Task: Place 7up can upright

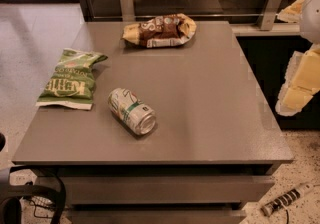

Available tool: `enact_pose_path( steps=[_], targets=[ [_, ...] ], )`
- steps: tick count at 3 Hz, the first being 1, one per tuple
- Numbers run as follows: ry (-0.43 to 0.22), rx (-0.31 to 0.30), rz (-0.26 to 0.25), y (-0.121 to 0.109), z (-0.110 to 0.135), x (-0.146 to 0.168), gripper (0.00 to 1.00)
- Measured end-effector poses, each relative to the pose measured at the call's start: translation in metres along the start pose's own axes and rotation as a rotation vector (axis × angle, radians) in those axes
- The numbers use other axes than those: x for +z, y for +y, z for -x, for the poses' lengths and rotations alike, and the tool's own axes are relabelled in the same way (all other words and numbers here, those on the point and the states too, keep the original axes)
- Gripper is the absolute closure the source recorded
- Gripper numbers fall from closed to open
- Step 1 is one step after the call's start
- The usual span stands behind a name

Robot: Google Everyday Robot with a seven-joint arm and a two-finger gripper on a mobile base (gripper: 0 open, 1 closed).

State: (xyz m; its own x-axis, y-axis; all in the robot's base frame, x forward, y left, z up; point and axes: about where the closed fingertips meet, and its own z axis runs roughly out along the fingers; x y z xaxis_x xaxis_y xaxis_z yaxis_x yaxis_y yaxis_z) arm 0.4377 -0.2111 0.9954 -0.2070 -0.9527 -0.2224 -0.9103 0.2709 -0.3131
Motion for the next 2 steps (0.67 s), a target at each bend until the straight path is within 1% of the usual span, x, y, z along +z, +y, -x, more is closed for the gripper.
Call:
enact_pose_path(
  steps=[1, 2],
  targets=[
    [0.000, 0.000, 0.000, 0.000, 0.000, 0.000, 0.00],
    [-0.043, 0.072, 0.019, -0.008, 0.032, 0.006, 0.00]
  ],
)
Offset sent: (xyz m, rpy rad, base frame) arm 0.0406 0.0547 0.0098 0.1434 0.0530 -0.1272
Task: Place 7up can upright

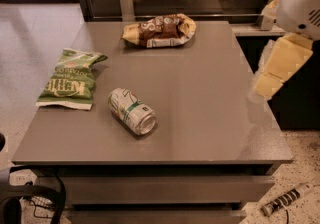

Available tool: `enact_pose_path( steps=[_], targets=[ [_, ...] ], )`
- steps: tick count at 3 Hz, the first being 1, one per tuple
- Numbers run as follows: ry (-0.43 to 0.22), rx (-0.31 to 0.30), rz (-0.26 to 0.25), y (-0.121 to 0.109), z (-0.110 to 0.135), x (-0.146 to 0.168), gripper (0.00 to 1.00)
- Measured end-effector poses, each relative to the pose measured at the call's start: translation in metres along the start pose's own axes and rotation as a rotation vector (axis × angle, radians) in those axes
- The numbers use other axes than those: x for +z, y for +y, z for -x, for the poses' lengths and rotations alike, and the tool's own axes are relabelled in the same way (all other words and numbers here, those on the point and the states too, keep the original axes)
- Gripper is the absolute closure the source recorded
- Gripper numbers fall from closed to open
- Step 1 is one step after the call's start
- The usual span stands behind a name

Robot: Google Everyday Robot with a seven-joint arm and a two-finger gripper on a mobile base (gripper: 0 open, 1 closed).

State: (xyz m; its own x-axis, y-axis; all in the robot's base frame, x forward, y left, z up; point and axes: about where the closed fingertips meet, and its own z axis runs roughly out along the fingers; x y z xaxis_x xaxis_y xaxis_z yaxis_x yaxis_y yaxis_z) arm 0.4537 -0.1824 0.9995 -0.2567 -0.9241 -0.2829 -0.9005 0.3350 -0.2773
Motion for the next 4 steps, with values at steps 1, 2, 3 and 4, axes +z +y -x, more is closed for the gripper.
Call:
enact_pose_path(
  steps=[1, 2, 3, 4],
  targets=[
    [-0.093, 0.156, 0.065, 0.006, 0.057, 0.020, 0.00],
    [-0.142, 0.295, 0.149, 0.023, 0.115, 0.043, 0.00],
    [-0.062, 0.342, 0.172, 0.043, 0.144, 0.055, 0.00],
    [-0.048, 0.426, 0.168, 0.044, 0.149, 0.055, 0.00]
  ],
)
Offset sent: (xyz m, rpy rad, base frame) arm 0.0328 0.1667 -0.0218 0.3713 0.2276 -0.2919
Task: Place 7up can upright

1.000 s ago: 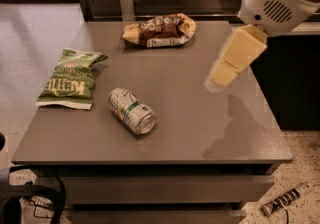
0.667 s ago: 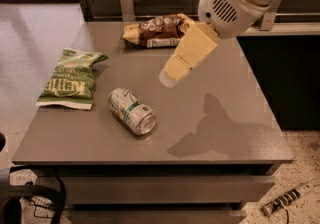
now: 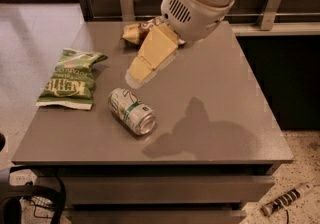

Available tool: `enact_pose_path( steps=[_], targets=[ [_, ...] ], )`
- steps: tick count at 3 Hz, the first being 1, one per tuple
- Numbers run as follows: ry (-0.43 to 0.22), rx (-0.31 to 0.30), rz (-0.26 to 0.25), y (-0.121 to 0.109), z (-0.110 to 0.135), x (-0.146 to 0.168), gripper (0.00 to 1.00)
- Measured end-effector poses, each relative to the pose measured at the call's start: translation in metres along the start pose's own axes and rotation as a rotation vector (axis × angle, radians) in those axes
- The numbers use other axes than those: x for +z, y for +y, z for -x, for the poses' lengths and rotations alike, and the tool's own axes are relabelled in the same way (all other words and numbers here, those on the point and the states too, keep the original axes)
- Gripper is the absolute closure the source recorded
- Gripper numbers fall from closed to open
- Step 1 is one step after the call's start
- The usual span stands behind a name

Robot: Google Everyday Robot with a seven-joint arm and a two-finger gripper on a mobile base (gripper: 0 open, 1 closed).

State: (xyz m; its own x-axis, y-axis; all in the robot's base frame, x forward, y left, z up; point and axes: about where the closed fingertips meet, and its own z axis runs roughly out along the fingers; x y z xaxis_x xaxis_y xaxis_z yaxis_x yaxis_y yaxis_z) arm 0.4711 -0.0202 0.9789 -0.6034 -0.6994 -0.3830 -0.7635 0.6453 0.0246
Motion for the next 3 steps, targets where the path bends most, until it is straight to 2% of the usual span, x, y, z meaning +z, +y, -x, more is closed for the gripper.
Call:
enact_pose_path(
  steps=[1, 3],
  targets=[
    [0.000, 0.000, 0.000, 0.000, 0.000, 0.000, 0.00],
    [0.202, -0.125, -0.113, 0.039, 0.021, 0.051, 0.00]
  ],
)
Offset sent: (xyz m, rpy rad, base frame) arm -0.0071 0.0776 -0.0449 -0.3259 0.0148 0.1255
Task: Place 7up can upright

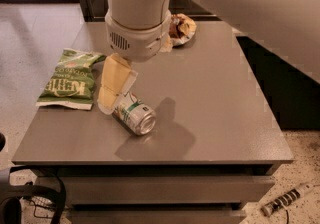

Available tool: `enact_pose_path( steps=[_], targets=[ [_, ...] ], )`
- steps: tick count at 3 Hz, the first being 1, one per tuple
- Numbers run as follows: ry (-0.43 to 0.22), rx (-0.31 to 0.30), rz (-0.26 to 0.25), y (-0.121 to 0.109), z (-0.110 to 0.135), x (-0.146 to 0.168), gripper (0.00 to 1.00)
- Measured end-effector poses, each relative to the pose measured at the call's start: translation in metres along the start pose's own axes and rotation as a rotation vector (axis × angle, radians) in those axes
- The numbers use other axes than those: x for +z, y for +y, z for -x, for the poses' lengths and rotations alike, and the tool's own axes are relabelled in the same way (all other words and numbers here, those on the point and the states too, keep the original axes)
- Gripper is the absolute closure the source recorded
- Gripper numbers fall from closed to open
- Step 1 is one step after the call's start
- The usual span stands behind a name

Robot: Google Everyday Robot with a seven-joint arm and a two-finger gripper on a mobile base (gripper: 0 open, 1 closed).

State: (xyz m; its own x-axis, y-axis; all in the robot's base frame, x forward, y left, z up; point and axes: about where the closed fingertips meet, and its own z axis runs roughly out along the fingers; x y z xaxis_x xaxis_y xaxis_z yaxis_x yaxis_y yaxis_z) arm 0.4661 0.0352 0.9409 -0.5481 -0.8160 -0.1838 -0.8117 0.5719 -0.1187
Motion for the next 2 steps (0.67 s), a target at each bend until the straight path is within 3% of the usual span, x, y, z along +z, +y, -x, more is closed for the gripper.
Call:
enact_pose_path(
  steps=[1, 2],
  targets=[
    [0.051, -0.013, -0.014, 0.007, 0.009, 0.015, 0.00],
    [0.063, 0.059, 0.065, -0.004, 0.021, 0.035, 0.00]
  ],
)
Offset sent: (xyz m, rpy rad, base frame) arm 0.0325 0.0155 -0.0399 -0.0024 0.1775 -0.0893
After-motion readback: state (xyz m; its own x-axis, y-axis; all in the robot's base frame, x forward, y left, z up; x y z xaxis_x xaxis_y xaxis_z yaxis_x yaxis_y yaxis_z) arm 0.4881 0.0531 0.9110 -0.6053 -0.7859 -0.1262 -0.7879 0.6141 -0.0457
